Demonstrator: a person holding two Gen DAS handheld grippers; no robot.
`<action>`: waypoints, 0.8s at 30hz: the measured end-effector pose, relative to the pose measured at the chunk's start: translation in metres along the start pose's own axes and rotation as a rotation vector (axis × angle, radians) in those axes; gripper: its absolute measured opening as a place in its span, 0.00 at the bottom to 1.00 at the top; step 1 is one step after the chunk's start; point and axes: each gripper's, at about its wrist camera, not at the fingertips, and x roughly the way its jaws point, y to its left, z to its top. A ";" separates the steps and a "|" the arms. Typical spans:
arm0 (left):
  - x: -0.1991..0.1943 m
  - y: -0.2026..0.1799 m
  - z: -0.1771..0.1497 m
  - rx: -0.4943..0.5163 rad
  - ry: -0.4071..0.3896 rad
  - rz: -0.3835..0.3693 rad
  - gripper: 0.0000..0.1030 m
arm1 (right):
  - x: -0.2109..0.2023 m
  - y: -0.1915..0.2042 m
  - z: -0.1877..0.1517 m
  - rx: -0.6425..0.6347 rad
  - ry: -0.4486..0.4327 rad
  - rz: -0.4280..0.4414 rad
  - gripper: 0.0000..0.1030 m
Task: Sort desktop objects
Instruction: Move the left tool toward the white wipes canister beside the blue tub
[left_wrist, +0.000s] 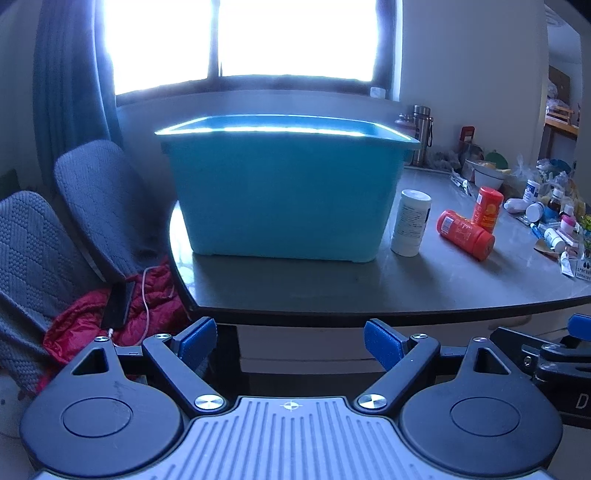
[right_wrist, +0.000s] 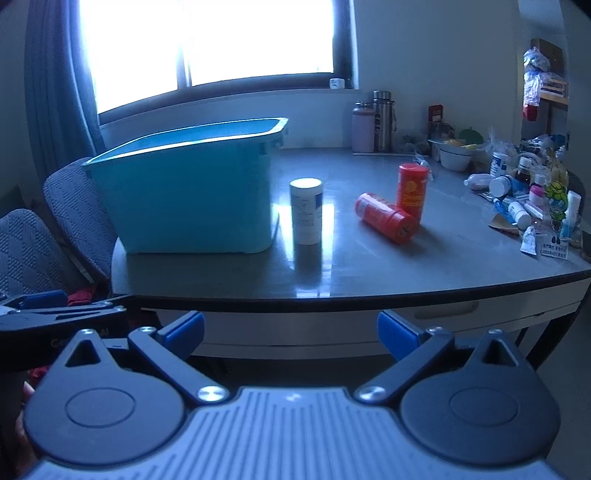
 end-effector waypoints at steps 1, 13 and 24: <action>0.001 -0.003 0.000 -0.001 0.003 -0.002 0.86 | 0.000 -0.002 0.001 0.001 0.002 -0.003 0.98; 0.027 -0.051 0.015 0.025 -0.008 -0.013 0.86 | 0.010 -0.036 0.017 -0.010 -0.007 -0.015 0.98; 0.044 -0.083 0.022 0.024 0.001 -0.012 0.86 | 0.029 -0.070 0.027 -0.002 0.015 -0.013 0.98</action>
